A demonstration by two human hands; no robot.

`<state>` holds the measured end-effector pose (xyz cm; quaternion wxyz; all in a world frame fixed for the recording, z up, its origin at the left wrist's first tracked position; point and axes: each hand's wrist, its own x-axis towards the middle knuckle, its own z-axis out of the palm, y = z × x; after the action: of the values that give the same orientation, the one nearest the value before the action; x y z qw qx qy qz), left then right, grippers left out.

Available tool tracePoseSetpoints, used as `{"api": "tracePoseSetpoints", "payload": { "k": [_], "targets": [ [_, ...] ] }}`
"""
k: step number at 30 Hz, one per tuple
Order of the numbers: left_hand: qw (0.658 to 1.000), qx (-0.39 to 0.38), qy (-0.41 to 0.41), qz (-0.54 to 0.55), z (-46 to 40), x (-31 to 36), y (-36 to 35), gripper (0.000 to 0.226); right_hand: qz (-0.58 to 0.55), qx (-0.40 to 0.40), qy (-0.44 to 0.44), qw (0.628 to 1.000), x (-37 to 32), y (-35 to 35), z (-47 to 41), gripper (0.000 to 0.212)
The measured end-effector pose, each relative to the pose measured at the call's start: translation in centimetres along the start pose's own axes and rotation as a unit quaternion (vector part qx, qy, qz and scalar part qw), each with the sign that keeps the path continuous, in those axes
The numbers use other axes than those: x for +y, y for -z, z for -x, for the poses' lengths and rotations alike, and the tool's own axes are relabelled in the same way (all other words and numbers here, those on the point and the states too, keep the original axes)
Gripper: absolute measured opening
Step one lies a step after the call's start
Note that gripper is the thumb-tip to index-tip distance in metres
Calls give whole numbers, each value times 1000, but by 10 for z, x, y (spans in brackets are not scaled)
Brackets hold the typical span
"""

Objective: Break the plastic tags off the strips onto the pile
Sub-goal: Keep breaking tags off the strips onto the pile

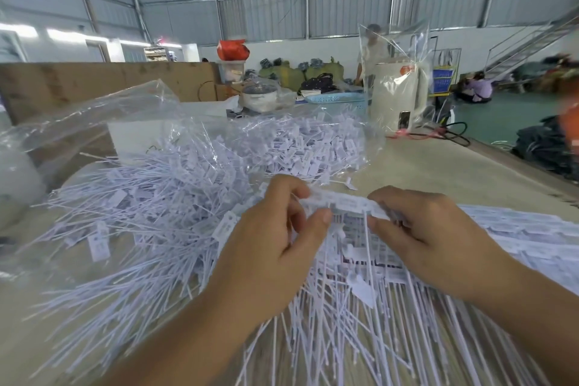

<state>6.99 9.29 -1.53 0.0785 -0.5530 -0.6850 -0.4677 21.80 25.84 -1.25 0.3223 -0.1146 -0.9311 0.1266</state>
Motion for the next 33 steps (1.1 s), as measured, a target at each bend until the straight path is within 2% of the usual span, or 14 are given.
{"api": "tracePoseSetpoints", "payload": {
  "k": [3,5,7,9,13,19,24,26,29,33],
  "targets": [
    [995,2,56,83,-2,2,1,35,-2,-33,29,999,-7,1,1,30],
    [984,-12,117,133,-3,4,1,34,-15,-65,57,996,-12,1,1,28],
    [954,-39,187,232,-6,6,2,26,-47,-82,74,993,-16,1,1,23],
    [934,-67,210,282,-8,4,4,28,-71,-93,71,991,-20,2,2,18],
    [946,-122,183,239,-7,7,3,25,-131,-131,72,980,-24,3,3,15],
    [936,-206,170,229,-5,13,4,30,-135,-137,44,980,-20,2,4,15],
    [952,-200,167,161,-4,8,-2,22,-226,-252,4,941,-11,5,4,9],
    [957,-188,166,147,-3,9,-4,24,-219,-236,9,947,-11,4,3,16],
    [960,-156,173,153,-5,14,-6,29,-174,-182,7,968,-11,1,2,14],
    [935,-95,236,249,-15,26,-9,42,-134,-75,17,988,-16,-3,3,18]
  ]
}}
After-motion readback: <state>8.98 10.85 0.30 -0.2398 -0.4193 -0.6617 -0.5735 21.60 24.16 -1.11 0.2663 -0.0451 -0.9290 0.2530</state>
